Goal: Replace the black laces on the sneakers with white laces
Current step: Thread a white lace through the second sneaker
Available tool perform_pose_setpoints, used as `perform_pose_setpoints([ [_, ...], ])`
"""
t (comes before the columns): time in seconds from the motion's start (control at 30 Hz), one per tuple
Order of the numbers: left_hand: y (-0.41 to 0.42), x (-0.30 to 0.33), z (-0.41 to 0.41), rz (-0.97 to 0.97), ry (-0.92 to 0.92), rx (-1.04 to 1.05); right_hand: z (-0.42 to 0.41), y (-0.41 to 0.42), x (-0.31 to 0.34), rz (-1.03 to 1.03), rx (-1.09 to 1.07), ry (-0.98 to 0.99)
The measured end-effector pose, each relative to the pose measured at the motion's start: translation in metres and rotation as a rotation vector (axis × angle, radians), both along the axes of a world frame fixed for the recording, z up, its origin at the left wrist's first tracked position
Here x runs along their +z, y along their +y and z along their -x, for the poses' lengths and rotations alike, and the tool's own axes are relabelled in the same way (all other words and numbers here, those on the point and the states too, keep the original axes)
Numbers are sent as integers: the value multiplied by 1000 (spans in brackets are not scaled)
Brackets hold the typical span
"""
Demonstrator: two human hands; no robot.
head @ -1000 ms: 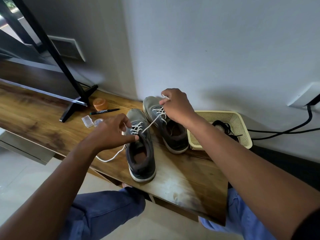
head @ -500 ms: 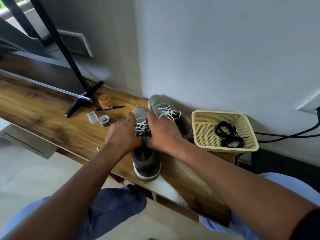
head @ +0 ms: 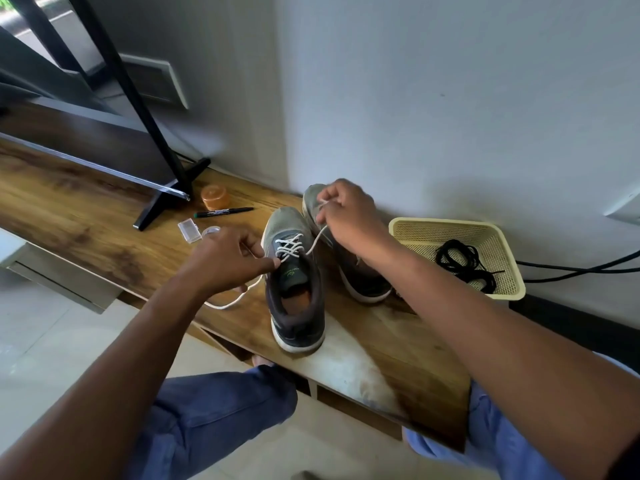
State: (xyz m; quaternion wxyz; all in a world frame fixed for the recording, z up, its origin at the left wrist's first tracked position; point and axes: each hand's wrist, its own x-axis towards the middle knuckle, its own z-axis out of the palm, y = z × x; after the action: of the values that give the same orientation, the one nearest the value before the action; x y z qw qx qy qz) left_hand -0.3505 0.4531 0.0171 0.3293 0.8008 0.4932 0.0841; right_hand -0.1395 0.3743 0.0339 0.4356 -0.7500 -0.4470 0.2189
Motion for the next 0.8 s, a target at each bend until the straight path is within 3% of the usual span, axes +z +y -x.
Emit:
perform_pose_setpoints([
  [0.1, -5, 0, -2, 46, 5, -31, -1, 1, 7, -131, -5, 39],
  [0.27, -7, 1, -7, 121, -20, 42, 20, -2, 12, -270, 171, -171],
  [0.63, 3, 2, -4, 513, -197, 278, 52, -19, -25, 3, 299, -715],
  [0.8, 5, -2, -6, 715, -232, 330, 50, -23, -40, 32, 246, -762],
])
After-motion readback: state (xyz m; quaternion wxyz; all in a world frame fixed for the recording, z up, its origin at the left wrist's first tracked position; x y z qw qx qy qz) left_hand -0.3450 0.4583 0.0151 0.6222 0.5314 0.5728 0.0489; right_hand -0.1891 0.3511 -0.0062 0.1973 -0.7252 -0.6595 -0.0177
